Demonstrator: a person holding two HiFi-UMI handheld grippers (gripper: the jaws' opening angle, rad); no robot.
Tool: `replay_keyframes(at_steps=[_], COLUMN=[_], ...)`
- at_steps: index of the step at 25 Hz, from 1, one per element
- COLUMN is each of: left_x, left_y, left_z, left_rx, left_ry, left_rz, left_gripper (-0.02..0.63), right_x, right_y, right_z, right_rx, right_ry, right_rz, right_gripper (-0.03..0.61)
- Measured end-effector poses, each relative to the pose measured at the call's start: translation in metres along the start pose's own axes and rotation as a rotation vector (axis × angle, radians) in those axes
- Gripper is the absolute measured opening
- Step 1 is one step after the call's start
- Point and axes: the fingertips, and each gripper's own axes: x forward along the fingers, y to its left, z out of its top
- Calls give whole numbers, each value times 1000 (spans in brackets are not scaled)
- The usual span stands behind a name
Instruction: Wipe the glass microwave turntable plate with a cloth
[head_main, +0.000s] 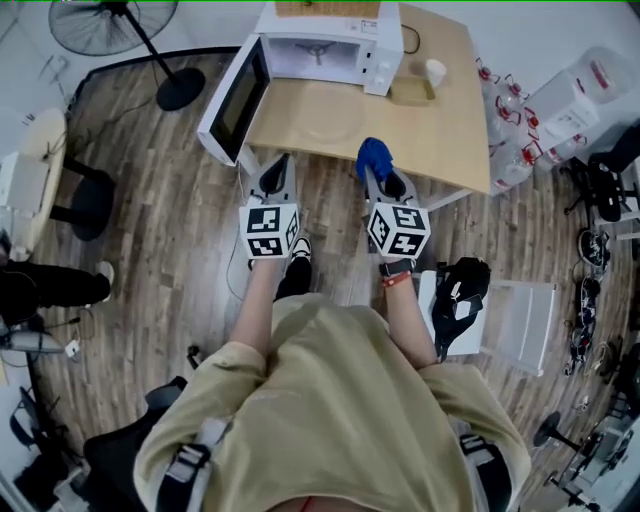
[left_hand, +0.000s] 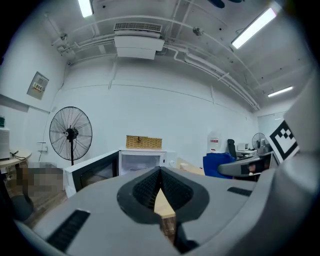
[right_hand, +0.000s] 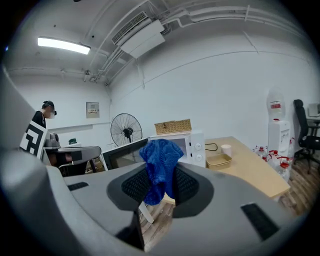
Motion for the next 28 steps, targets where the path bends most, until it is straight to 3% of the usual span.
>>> replay_keyframes(at_steps=[13, 28], left_x=[162, 253], left_y=[82, 119], left_z=[30, 6], left_rx=[5, -45], left_ry=[42, 109], left_rz=[-157, -206], left_gripper=[9, 9], right_x=[178, 297], right_y=[1, -21], right_z=[36, 18], right_rx=[69, 163], right_ry=[71, 205], right_rz=[-42, -32], right_gripper=[126, 127])
